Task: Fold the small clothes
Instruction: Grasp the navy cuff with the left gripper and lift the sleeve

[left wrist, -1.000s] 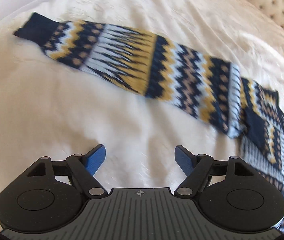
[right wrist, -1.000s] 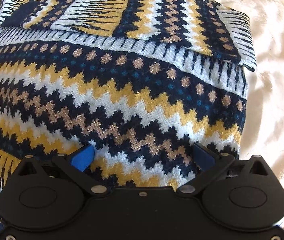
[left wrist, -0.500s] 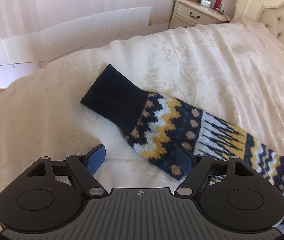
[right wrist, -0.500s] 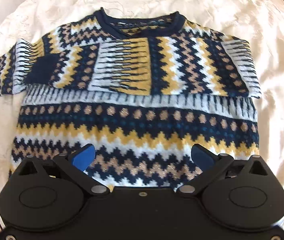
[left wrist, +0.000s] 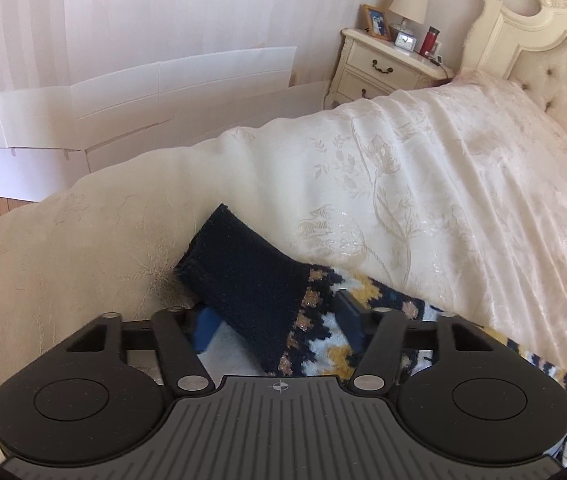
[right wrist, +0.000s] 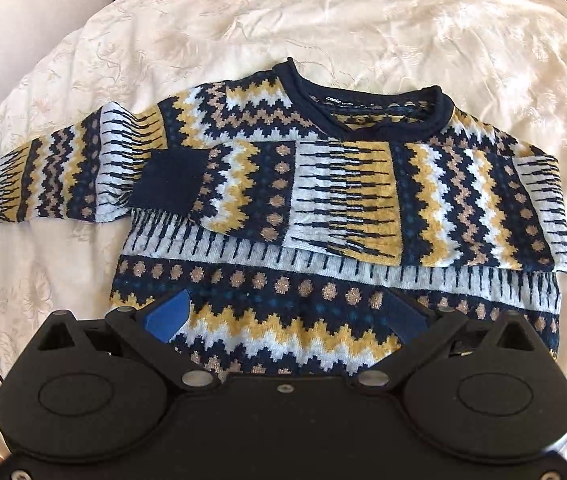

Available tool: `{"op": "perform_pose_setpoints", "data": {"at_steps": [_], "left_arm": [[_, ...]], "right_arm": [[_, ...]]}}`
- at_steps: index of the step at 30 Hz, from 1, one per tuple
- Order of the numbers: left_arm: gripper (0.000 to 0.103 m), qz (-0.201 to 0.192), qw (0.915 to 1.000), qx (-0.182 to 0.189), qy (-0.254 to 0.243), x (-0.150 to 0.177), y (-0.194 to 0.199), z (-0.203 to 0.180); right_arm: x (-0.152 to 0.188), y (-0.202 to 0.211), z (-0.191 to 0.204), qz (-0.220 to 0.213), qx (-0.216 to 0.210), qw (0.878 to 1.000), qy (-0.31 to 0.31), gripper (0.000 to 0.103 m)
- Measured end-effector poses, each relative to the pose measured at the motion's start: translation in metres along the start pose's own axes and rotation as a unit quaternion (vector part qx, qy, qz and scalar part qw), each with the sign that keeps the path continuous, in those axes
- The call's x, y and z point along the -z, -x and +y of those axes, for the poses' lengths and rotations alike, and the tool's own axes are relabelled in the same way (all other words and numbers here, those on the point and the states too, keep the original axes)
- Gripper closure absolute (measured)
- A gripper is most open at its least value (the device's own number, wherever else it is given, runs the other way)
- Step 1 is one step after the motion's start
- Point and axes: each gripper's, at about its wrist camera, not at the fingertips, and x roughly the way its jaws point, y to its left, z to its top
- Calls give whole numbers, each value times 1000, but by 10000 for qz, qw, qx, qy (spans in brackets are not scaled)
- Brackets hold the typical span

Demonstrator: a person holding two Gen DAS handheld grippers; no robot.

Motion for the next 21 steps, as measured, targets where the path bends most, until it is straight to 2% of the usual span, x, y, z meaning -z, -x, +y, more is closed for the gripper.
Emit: {"op": "perform_pose_setpoints", "data": {"at_steps": [1, 2, 3, 5, 12, 16, 21], "left_arm": [[74, -36, 10000, -12, 7, 0, 1, 1], [87, -62, 10000, -18, 4, -1, 3, 1], [92, -101, 9999, 25, 4, -1, 5, 2], [95, -180, 9998, 123, 20, -1, 11, 3], [97, -549, 9969, 461, -314, -9, 60, -26], [97, -662, 9912, 995, -574, -10, 97, -53], [97, -821, 9824, 1435, -865, -8, 142, -98]], "right_arm": [[0, 0, 1, -1, 11, 10000, 44, 1], [0, 1, 2, 3, 19, 10000, 77, 1], [1, 2, 2, 6, 19, 10000, 87, 1], [2, 3, 2, 5, -3, 10000, 61, 1], [7, 6, 0, -28, -106, 9999, 113, 1], [10, 7, -4, -89, -235, 9996, 122, 1], [15, 12, -17, -190, -414, 9989, 117, 1]]}}
